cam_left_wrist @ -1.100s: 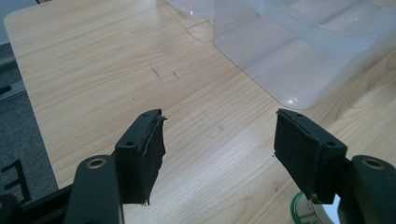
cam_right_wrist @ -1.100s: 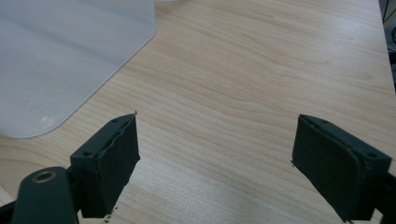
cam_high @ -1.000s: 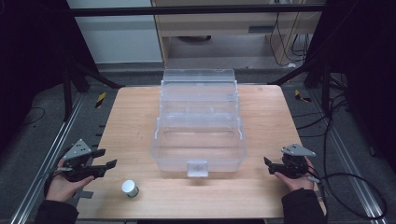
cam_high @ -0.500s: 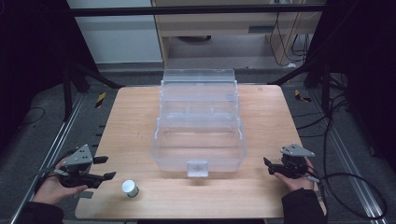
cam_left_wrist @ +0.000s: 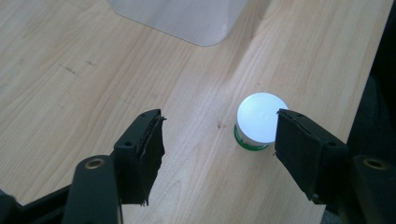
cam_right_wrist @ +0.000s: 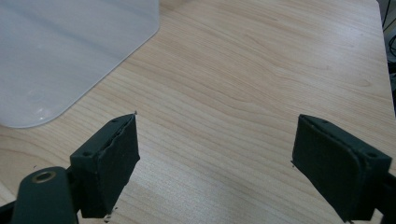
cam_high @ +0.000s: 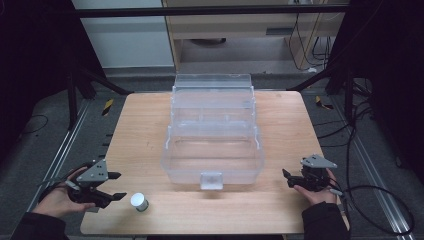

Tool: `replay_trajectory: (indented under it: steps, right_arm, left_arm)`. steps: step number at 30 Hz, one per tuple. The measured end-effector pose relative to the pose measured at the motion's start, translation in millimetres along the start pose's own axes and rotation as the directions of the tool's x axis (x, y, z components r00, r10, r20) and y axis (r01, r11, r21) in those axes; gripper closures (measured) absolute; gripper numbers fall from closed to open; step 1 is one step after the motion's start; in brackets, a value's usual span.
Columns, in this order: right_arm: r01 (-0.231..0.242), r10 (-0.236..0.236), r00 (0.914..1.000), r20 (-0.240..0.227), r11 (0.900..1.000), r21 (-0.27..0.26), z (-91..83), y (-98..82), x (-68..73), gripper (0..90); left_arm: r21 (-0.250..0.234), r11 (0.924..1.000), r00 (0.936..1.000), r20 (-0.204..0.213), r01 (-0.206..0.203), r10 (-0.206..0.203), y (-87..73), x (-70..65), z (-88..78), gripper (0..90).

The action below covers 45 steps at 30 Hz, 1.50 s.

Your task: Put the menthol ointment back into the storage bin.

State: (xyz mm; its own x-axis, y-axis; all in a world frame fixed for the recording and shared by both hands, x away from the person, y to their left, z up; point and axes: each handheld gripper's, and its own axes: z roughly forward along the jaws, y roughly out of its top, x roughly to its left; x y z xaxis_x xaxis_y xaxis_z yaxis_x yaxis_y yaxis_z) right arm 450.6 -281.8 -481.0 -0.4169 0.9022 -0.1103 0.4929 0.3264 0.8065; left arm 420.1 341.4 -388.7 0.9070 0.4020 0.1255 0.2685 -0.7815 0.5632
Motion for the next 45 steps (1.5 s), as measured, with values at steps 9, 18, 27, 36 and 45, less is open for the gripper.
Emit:
replay_trajectory:
  steps: [9,18,27,36,45]
  right_arm:
    - [0.006,-0.006,1.0,-0.002,1.0,0.002,0.5,-0.2,0.6,15.0]
    - [0.015,-0.015,0.9998,-0.011,1.0,0.015,1.8,-0.6,1.0,15.0]
    - [0.021,-0.021,0.9997,-0.01,1.0,0.02,1.8,-0.7,0.7,15.5]
    - [0.024,-0.023,0.9996,-0.015,0.999,0.031,2.9,-1.2,1.5,15.6]
    - [0.043,-0.042,0.9989,-0.022,0.998,0.048,5.1,-2.0,2.5,16.1]
  left_arm:
    - [0.064,0.9947,0.9954,0.057,-0.081,0.078,8.1,-5.9,7.2,32.0]
    - [0.121,0.9805,0.9854,0.091,-0.155,0.144,16.9,-11.8,18.5,30.2]
    - [0.162,0.963,0.9716,0.134,-0.215,0.195,24.5,-15.3,30.7,30.9]
    - [0.185,0.9504,0.9598,0.178,-0.25,0.217,28.4,-15.3,43.7,32.1]
    - [0.234,0.9214,0.9396,0.223,-0.31,0.26,32.5,-15.1,59.0,34.5]
